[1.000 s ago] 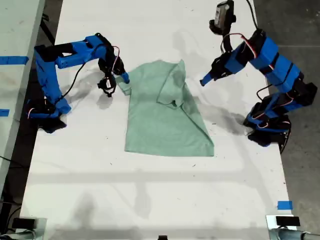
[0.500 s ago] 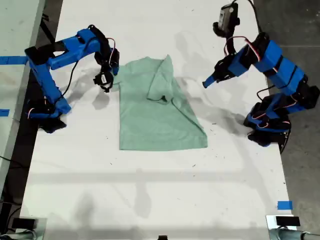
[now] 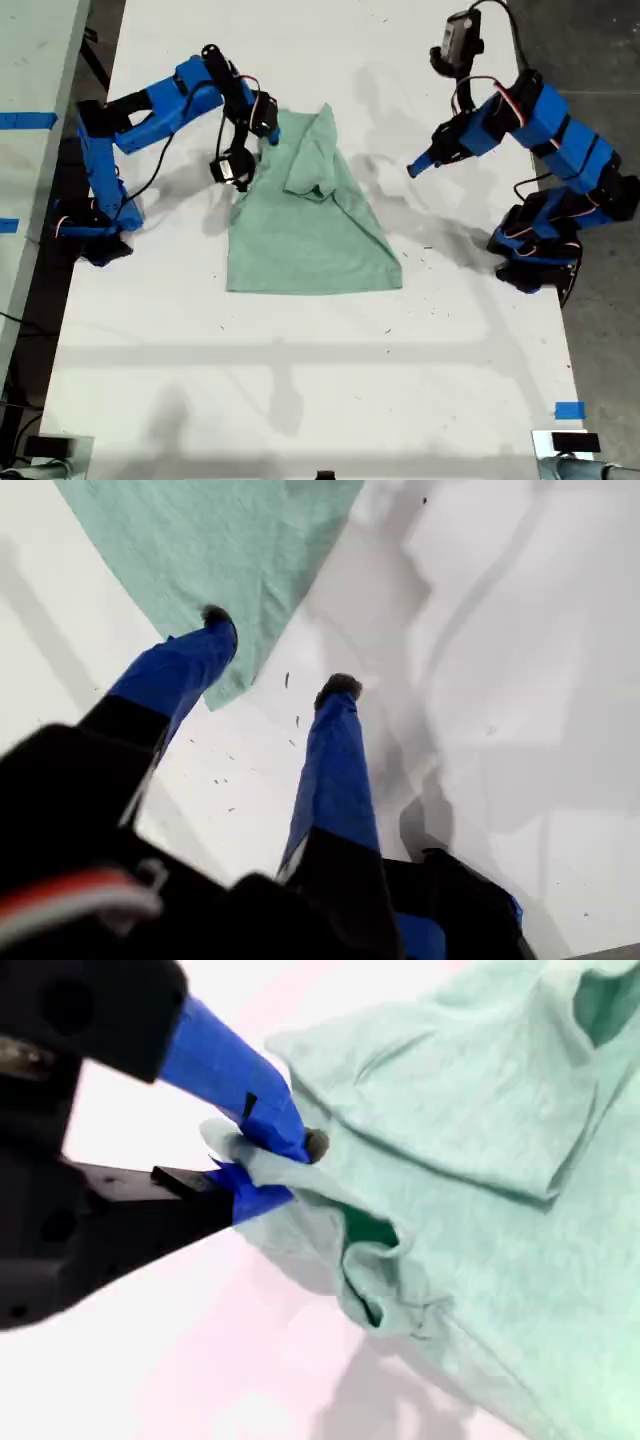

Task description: Fold tshirt

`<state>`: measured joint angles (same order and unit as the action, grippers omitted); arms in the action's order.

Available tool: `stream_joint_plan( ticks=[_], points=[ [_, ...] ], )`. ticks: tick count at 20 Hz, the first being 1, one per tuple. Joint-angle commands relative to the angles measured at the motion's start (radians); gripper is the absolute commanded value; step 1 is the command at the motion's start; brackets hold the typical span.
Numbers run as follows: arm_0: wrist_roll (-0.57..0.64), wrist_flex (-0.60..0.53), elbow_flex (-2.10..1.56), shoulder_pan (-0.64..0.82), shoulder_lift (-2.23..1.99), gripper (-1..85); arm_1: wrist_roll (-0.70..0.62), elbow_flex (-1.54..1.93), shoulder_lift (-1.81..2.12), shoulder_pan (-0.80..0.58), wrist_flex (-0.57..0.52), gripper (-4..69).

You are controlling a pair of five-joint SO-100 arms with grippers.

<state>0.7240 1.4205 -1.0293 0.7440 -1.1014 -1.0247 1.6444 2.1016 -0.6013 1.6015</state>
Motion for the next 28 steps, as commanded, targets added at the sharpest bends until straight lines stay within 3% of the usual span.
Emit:
stream_joint_plan(
  ticks=[1,6,8,10,15,19,22,24,28],
  points=[
    [-0.029,-0.052,0.155,-0.058,0.044,0.1,0.015,0.003,0.055,0.003,-0.023,21.2],
    [-0.041,-0.152,0.155,-0.091,0.094,3.1,0.029,0.028,0.057,0.011,-0.040,21.1],
    [-0.043,-0.206,0.156,-0.083,0.107,24.5,0.037,0.035,0.057,0.012,-0.044,21.1],
    [-0.043,-0.268,0.158,-0.081,0.104,28.7,0.044,0.044,0.057,0.018,-0.051,21.1],
    [-0.052,-0.295,0.158,-0.080,0.071,29.6,0.055,0.061,0.058,0.029,-0.054,21.1],
    [-0.052,-0.179,0.117,-0.084,-0.061,28.5,0.063,0.112,0.087,0.037,-0.058,21.0],
    [-0.097,-0.052,-0.008,-0.114,-0.206,27.5,0.089,0.186,0.152,0.049,-0.067,20.9],
    [-0.152,-0.032,-0.156,-0.166,-0.344,26.0,0.109,0.253,0.196,0.067,-0.100,21.2],
    [-0.310,-0.135,-0.607,-0.299,-0.727,26.2,0.141,0.337,0.193,0.140,-0.170,21.5]
  ],
)
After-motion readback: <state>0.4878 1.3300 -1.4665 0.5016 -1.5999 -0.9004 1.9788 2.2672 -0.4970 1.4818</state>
